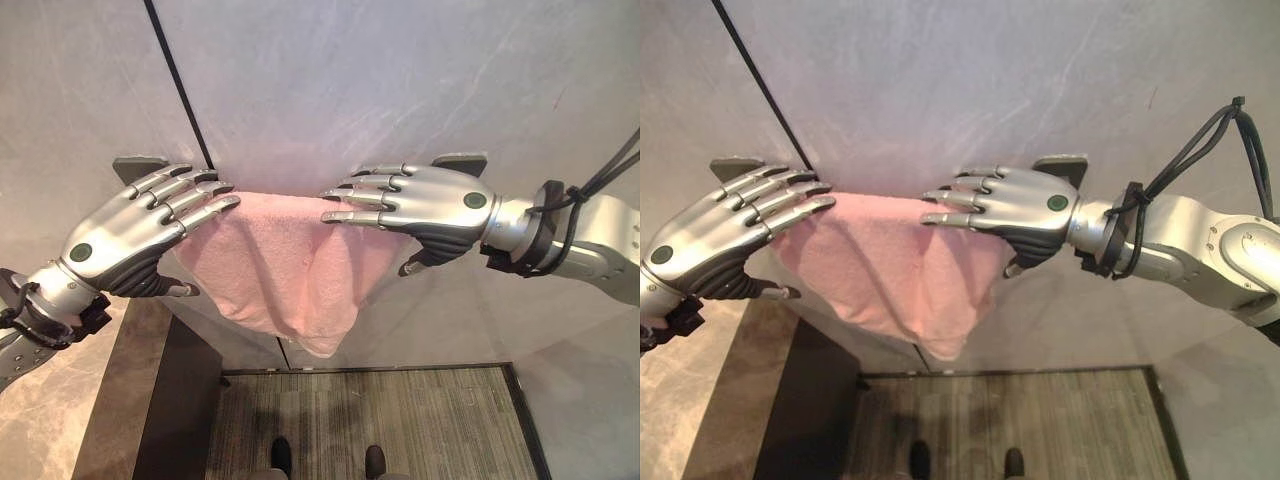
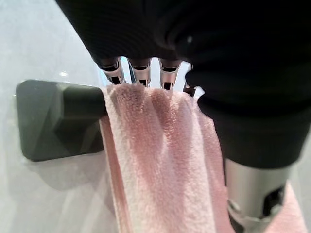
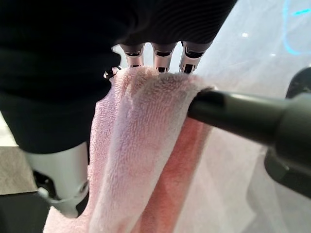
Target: Put brush and paste in cup on sink, flatten towel.
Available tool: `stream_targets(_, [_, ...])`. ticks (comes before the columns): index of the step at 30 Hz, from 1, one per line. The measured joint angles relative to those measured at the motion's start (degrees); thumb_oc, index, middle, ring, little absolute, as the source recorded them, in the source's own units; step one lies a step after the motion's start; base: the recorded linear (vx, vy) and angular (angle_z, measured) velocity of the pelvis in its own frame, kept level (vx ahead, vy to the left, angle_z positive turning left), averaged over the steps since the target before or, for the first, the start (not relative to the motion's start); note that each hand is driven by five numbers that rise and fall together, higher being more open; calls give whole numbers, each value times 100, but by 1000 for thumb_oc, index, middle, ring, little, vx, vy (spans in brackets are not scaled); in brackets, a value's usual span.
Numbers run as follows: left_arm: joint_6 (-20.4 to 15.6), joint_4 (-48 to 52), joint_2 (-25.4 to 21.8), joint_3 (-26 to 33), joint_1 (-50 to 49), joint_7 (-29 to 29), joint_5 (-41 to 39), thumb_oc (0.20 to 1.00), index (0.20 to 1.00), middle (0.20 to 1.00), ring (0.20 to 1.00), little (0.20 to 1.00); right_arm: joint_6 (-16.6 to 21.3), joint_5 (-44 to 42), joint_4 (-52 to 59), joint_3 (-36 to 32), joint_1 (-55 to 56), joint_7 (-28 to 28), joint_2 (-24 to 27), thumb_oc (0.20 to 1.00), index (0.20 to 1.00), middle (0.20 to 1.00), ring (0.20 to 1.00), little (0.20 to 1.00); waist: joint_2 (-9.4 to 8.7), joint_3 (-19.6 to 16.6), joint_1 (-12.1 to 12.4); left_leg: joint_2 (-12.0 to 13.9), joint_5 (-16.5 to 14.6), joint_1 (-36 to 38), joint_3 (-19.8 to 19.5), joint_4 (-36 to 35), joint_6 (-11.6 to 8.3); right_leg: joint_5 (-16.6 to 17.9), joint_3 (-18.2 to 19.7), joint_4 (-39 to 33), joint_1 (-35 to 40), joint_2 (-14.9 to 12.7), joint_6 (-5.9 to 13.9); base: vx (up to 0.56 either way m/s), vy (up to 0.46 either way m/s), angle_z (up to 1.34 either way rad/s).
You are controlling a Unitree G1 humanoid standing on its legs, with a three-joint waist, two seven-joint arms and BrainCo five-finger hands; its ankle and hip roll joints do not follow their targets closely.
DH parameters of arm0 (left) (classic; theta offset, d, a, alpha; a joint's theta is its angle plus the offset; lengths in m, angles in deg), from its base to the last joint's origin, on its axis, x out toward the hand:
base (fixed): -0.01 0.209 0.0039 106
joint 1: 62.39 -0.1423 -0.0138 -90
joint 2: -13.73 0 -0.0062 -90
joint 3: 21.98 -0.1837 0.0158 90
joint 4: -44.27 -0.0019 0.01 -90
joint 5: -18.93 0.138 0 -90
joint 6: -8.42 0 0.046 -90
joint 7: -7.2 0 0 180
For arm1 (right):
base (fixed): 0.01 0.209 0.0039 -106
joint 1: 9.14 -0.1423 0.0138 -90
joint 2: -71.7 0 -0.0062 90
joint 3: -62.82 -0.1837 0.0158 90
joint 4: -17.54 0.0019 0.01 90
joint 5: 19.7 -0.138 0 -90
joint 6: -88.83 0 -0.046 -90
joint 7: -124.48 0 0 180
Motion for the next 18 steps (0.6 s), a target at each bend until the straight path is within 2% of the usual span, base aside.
stream_targets(2, [-14,4,0,-7,-6,17,2,1000,1000,1000,1000,1000,1,0,-1,-57,83,0,0,1000,1000,1000,1000,1000,-2,-15,2,-1,0,1,0,0,0,0,0,0,1,-1,1,0,0,0])
stream_targets(4, [-105,17,4,-5,-129,39,-1,1000,1000,1000,1000,1000,52,0,-28,-491,613,31,2,1000,1000,1000,1000,1000,4,-31,7,-6,0,2,-3,0,0,0,-1,0,4,-7,1,0,0,0])
stream_targets(7, [-134,-36,21,95,-296,58,-1,1000,1000,1000,1000,1000,125,6,-92,-770,919,46,4,1000,1000,1000,1000,1000,41,-66,2,-8,0,1,-1,0,0,0,0,0,-1,-12,4,0,0,0])
stream_targets(10, [-209,-91,81,582,-792,26,-6,1000,1000,1000,1000,1000,273,2,-85,-1906,2159,156,-2,1000,1000,1000,1000,1000,93,-74,-12,-15,-1,-1,-2,0,1,0,1,0,-3,-18,5,0,0,0])
stream_targets(13, [-206,-172,98,686,-963,50,-1,1000,1000,1000,1000,1000,261,146,-67,-2394,2768,254,4,1000,1000,1000,1000,1000,204,-146,-66,-11,-5,-3,-3,-1,4,0,0,0,0,-13,5,0,0,0])
stream_targets(18, [-207,-329,293,597,-899,45,24,1000,1000,1000,1000,1000,191,404,-57,-2823,3235,387,5,1000,1000,1000,1000,1000,271,-173,-123,-1,-4,-2,1,-2,4,1,2,-1,-4,-6,3,0,0,0])
